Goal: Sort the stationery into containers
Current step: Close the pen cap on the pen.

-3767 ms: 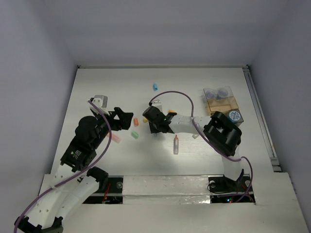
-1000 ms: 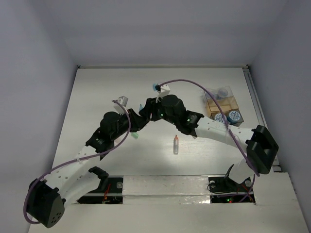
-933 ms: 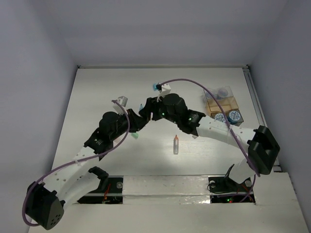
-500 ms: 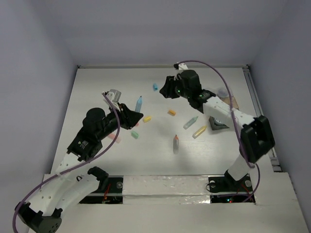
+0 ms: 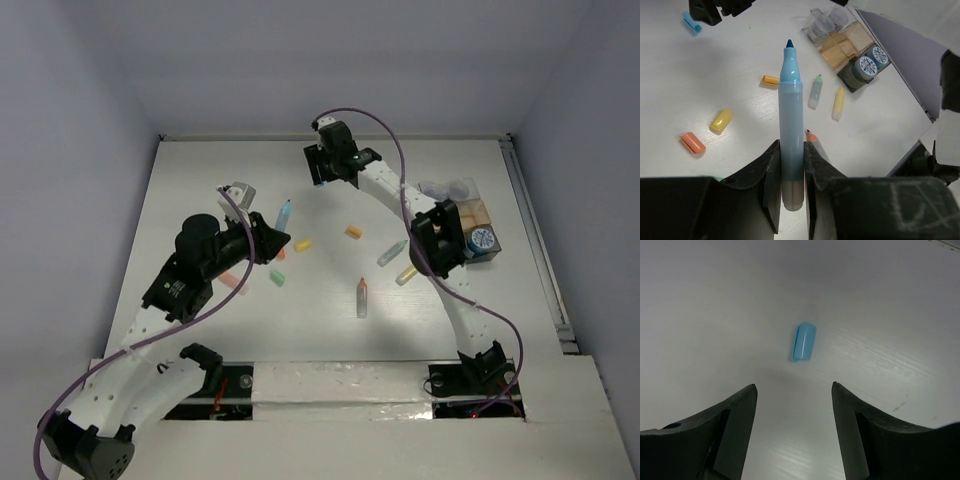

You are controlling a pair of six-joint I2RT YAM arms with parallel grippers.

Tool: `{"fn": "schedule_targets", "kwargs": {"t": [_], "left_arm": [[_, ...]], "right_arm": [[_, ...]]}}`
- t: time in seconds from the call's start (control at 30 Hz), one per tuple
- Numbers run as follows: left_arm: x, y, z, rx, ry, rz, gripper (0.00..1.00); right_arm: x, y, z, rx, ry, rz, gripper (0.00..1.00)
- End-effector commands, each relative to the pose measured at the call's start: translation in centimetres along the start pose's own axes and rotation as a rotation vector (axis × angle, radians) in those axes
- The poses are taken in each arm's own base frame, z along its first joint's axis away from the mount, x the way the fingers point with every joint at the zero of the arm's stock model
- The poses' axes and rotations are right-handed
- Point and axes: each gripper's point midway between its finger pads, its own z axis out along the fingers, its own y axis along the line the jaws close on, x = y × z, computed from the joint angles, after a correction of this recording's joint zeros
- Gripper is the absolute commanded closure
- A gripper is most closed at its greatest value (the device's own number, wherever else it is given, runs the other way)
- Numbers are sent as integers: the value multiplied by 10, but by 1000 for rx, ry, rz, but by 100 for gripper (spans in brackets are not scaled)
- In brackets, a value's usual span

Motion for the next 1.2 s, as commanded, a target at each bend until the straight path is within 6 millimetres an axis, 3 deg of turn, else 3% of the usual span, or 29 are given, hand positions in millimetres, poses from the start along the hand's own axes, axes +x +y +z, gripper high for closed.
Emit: {"fn": "schedule_targets", "kwargs": {"t": [0.0, 0.1, 0.27, 0.33, 0.5, 0.8, 0.9, 1.03, 1.17], "left_arm": [[-24, -5, 0, 52, -82, 35, 100], [-19, 2, 1, 38, -75, 21, 100], [-19, 3, 2, 31, -73, 24, 100], [-19, 4, 2, 29, -73, 23, 100], [-17, 4, 2, 28, -70, 25, 100], [-19, 4, 1, 26, -73, 26, 100], [-18, 4, 2, 26, -71, 25, 100], [-19, 5, 2, 25, -71, 25, 100], [-19, 7, 2, 21, -73, 22, 100]], "right_arm": [[-4, -14, 17, 62, 18, -86, 32], [9, -17, 41, 81, 42, -128, 32], [-1, -12, 56, 59, -29, -138, 32], [5, -13, 65, 66, -26, -145, 36], [1, -16, 73, 83, -56, -161, 44], [16, -20, 89, 77, -41, -150, 52], [7, -25, 88, 78, -66, -141, 55], [7, -28, 88, 73, -62, -126, 62], [5, -30, 86, 85, -66, -125, 80]]}}
